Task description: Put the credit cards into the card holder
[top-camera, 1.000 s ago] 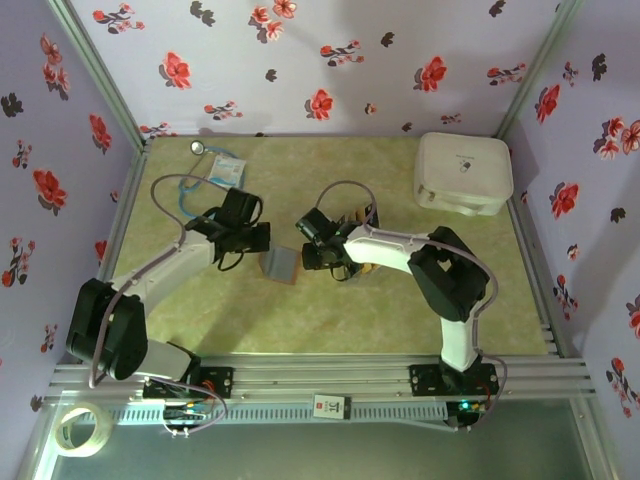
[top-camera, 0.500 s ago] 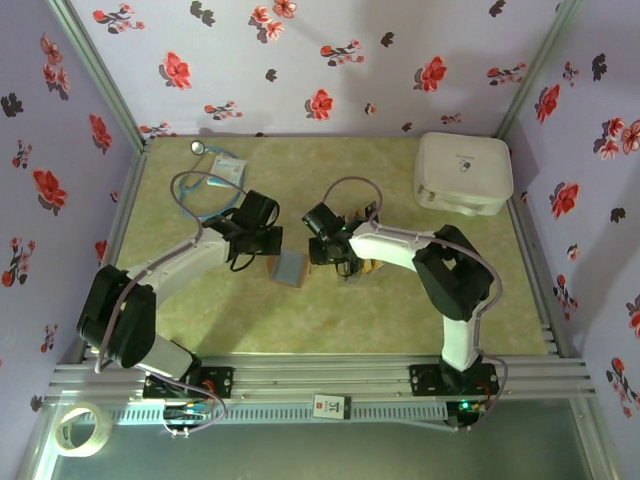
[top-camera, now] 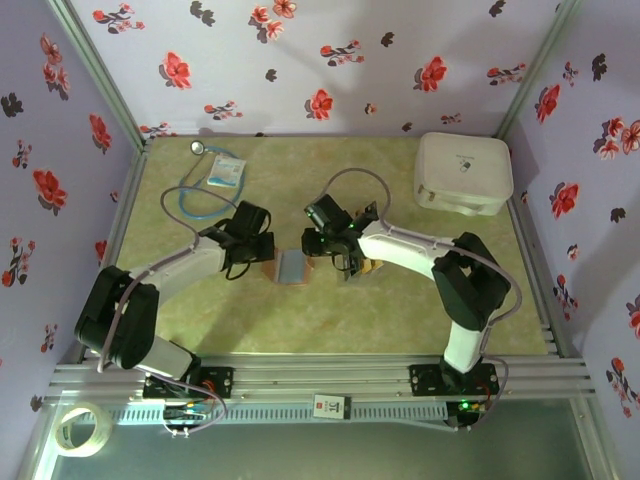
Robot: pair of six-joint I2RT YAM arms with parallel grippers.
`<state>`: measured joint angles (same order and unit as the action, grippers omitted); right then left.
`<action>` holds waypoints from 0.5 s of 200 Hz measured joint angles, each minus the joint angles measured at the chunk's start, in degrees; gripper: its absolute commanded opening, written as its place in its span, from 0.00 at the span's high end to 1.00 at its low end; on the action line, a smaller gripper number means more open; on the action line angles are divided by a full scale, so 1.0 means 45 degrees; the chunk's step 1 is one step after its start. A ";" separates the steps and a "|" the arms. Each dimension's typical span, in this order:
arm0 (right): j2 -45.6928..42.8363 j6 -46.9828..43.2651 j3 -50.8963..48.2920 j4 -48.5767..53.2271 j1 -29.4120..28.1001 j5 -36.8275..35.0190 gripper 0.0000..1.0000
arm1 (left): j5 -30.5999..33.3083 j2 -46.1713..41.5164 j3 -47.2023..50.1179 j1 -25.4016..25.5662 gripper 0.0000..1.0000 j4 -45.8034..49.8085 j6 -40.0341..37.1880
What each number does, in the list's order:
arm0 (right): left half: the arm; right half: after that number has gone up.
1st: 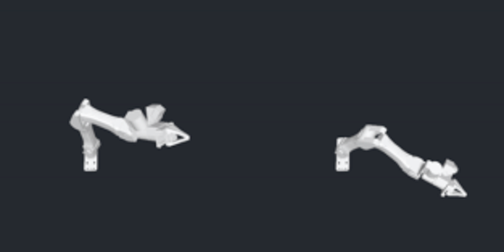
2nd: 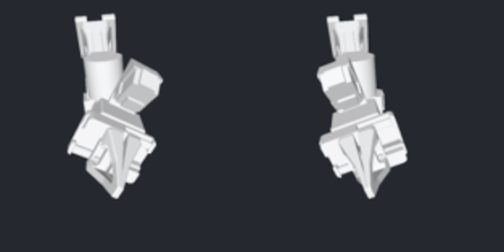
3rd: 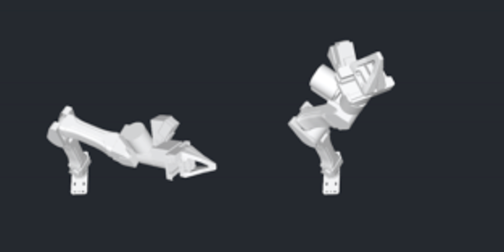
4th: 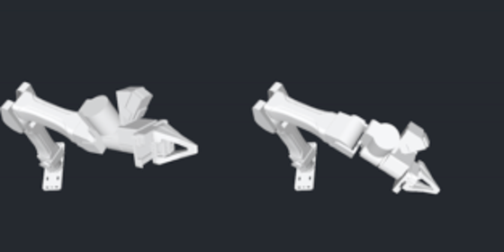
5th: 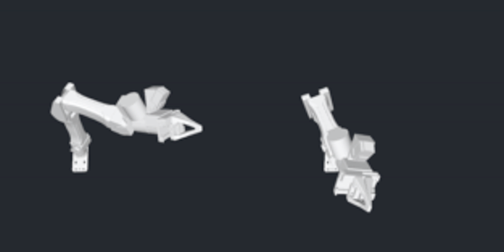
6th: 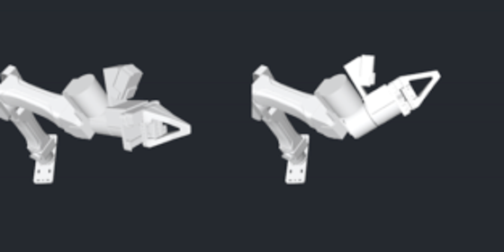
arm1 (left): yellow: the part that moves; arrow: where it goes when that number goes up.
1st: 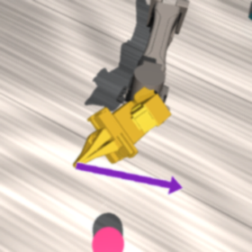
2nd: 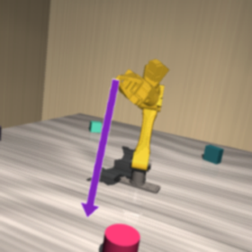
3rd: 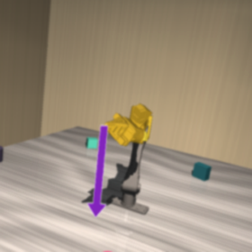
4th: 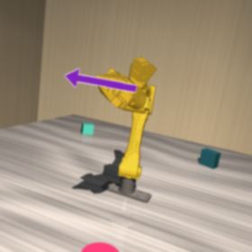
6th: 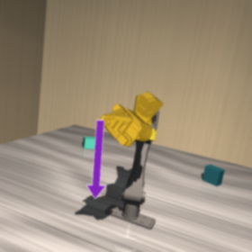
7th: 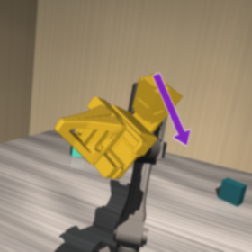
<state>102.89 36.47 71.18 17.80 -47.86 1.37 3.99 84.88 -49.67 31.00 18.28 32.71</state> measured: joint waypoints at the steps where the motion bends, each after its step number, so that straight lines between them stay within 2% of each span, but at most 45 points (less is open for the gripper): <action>1: 0.0005 0.0000 0.0000 -0.0010 -0.0015 0.0019 0.75 | 0.0000 0.0000 0.0019 -0.0019 1.00 -0.0034 0.0010; 33: 0.0806 0.0529 0.0272 -0.0855 -0.0495 0.0724 0.83 | -0.0170 -0.0097 0.0369 -0.0228 1.00 -0.0340 0.0325; 92: 0.1865 0.0714 0.0146 -0.1243 -0.0661 0.0899 0.87 | -0.0359 -0.0311 0.0413 -0.0384 1.00 -0.0466 0.0374; 100: 0.1865 0.0709 0.0029 -0.1341 -0.0631 0.0869 0.88 | -0.0359 -0.0311 0.0423 -0.0442 0.91 -0.0461 0.0374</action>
<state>111.28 39.66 71.31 11.77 -50.70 5.28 2.37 83.48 -47.77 29.02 16.21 34.39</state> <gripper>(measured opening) 0.130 0.049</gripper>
